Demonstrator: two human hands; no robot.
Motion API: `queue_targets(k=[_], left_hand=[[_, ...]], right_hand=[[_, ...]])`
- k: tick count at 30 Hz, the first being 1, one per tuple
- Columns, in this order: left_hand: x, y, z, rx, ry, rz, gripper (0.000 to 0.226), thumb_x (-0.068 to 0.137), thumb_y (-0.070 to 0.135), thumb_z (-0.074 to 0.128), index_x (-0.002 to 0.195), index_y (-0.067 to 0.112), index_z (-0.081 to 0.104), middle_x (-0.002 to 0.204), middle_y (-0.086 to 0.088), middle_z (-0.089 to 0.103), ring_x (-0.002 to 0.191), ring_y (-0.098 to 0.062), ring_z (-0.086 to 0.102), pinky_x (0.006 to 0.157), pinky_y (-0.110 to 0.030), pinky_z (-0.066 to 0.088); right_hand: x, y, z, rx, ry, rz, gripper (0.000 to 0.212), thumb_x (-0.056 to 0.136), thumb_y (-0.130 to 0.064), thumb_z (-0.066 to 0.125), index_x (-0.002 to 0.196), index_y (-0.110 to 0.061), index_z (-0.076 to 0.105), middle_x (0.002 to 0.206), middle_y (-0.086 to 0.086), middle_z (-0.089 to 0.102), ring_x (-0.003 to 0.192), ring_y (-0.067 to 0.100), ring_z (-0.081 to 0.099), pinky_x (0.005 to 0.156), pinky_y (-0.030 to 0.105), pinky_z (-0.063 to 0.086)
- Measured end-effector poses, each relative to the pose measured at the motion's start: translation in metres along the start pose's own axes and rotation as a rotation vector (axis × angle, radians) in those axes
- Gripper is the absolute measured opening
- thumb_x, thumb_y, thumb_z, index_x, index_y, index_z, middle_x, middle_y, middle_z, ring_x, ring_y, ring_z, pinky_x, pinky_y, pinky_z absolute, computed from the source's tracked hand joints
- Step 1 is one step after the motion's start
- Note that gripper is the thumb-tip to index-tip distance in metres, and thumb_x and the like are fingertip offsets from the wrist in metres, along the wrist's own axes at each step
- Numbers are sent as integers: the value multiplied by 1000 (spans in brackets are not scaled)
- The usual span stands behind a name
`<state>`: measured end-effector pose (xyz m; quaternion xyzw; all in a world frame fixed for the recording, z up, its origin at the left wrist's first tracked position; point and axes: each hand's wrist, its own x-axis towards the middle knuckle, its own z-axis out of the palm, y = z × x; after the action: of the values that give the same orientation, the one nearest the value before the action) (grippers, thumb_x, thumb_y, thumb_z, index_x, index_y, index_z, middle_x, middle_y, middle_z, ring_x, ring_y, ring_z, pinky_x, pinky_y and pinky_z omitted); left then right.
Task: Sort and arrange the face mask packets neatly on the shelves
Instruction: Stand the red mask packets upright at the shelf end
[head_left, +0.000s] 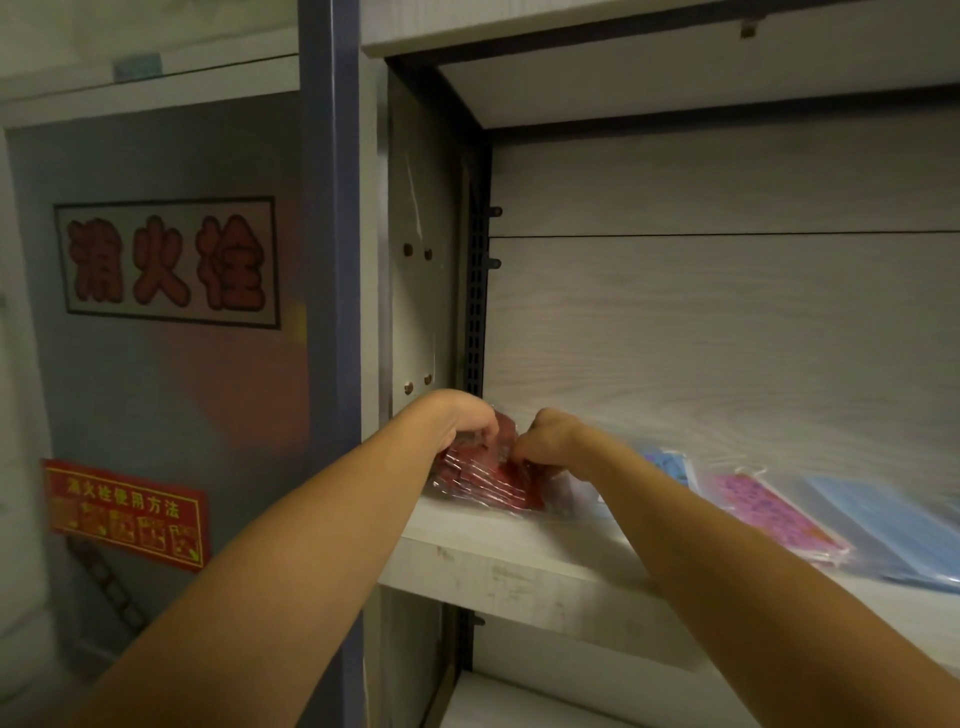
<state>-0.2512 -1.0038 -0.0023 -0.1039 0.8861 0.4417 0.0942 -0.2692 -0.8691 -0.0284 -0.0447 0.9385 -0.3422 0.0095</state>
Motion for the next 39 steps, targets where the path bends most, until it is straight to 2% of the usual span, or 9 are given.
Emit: queue_targets(k=[3, 5, 11, 15, 22, 27, 32, 35, 39], left_hand=[[4, 2, 6, 43, -2, 13, 33, 96, 2, 50, 127, -1, 62, 110, -18, 59, 84, -30, 60, 80, -41, 56], [6, 1, 4, -15, -7, -7, 32, 95, 1, 52, 124, -3, 64, 112, -17, 66, 90, -32, 66, 88, -44, 57], [6, -2, -3, -170, -42, -41, 25, 88, 2, 58, 111, -4, 66, 99, -21, 71, 82, -36, 70, 87, -49, 59], [16, -10, 0, -269, 70, 99, 35, 81, -2, 62, 116, -1, 60, 107, -22, 70, 90, -36, 72, 86, -50, 60], [22, 4, -3, -578, 248, 430, 84, 75, -3, 76, 145, 23, 36, 121, -8, 64, 107, -29, 65, 94, -51, 56], [25, 9, 4, -453, 416, 586, 47, 74, 19, 71, 117, 30, 55, 107, 2, 69, 97, -20, 68, 91, -46, 58], [30, 4, 24, -439, 554, 638, 65, 75, 42, 58, 136, 25, 47, 117, -2, 65, 103, -24, 64, 93, -47, 55], [36, -5, 29, -266, 566, 706, 49, 84, 34, 61, 130, 22, 47, 101, 2, 64, 87, -21, 63, 82, -36, 55], [51, -13, 27, -222, 534, 693, 48, 79, 40, 56, 123, 24, 50, 98, -1, 67, 86, -23, 67, 79, -42, 58]], right_hand=[[1, -2, -1, 16, -20, 8, 24, 86, -19, 73, 102, -5, 63, 92, 10, 71, 80, 22, 70, 69, 29, 59], [1, -2, -2, 56, -17, 18, 30, 84, -17, 76, 107, -4, 61, 85, 9, 70, 70, 19, 68, 61, 27, 57], [5, 3, -1, 187, -35, 17, 37, 85, -11, 74, 116, 1, 58, 86, 12, 72, 75, 22, 72, 74, 31, 61], [8, 6, 4, 290, -32, 22, 19, 89, -9, 69, 101, -6, 55, 97, 15, 70, 93, 29, 71, 92, 44, 59], [13, 1, -8, 706, 101, -56, 31, 92, -8, 65, 121, -1, 58, 97, 13, 69, 84, 25, 68, 75, 39, 58], [12, -9, -15, 736, 237, -216, 21, 97, 2, 55, 117, -4, 54, 94, 8, 66, 75, 17, 66, 55, 25, 56], [22, -2, -4, 751, 291, -295, 27, 96, 2, 51, 116, -15, 48, 116, 14, 64, 95, 23, 67, 77, 37, 60], [27, 8, 6, 748, 186, -270, 32, 94, 2, 55, 119, -15, 43, 110, 6, 61, 89, 13, 65, 66, 25, 55], [42, 17, 11, 781, 154, -262, 50, 95, -5, 63, 133, -12, 32, 121, 9, 58, 97, 14, 64, 68, 22, 53]])
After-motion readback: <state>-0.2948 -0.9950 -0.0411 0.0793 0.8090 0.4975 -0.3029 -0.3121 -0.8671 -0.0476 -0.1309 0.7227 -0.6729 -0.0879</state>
